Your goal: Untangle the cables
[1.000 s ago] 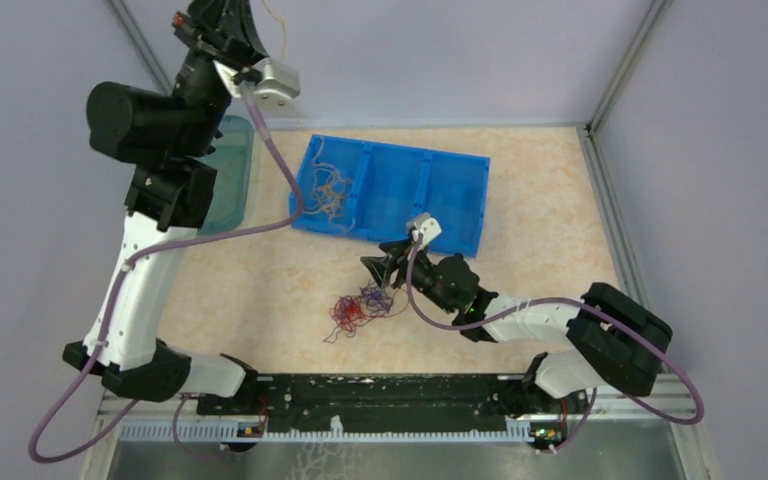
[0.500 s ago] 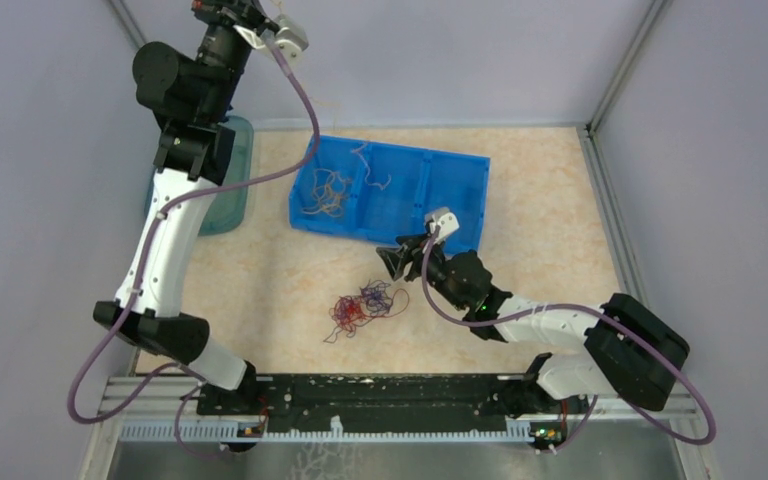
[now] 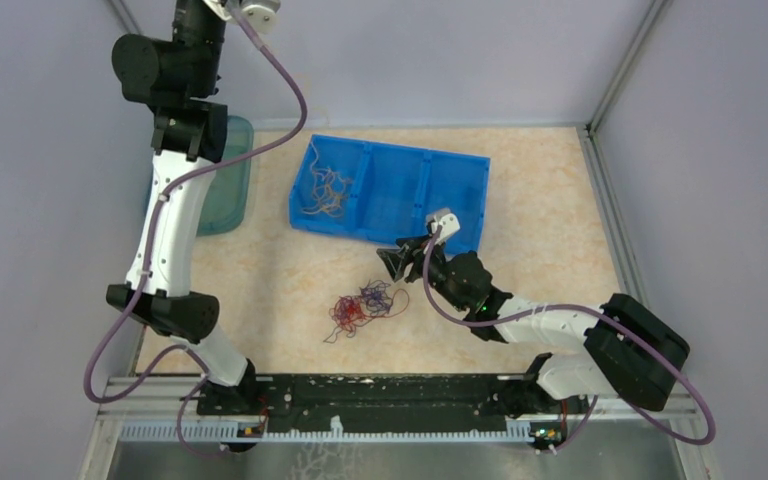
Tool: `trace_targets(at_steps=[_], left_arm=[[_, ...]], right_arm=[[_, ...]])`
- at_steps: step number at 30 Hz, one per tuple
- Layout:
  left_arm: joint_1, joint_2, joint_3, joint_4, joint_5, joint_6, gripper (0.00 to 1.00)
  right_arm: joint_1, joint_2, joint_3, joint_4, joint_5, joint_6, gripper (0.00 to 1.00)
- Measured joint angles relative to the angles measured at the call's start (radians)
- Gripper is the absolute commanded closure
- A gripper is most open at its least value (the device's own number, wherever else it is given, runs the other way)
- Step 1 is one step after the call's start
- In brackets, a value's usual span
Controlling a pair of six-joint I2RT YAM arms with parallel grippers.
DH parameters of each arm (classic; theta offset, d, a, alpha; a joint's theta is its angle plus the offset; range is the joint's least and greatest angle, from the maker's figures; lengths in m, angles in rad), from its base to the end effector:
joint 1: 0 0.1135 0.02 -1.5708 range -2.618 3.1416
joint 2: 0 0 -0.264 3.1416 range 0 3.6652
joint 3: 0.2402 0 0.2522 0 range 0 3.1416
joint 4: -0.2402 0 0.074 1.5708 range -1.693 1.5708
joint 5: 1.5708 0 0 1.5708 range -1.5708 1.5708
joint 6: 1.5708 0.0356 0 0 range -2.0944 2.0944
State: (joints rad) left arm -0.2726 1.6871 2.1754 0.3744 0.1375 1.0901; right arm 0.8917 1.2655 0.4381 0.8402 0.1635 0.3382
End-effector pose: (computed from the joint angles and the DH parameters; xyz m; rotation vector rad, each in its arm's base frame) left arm 0.2971 -0.0881 0.6266 0.5607 0.4773 0.7326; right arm 0.1676 0.1985 0.2270 -0.3123 1.5902 0.8357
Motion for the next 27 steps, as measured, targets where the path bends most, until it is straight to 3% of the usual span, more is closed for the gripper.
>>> trace_targets(at_steps=[9, 17, 27], left_arm=[[0.009, -0.005, -0.055, 0.034, -0.005, -0.013, 1.0], [0.011, -0.034, -0.262, 0.023, 0.003, -0.013, 1.0], [0.011, -0.111, -0.455, -0.32, 0.035, -0.024, 1.0]], right_arm=[[0.0, 0.0, -0.002, 0.001, -0.003, 0.006, 0.46], [-0.001, 0.0, -0.006, 0.003, -0.003, 0.007, 0.46], [-0.011, -0.032, -0.007, 0.0, -0.002, 0.007, 0.46]])
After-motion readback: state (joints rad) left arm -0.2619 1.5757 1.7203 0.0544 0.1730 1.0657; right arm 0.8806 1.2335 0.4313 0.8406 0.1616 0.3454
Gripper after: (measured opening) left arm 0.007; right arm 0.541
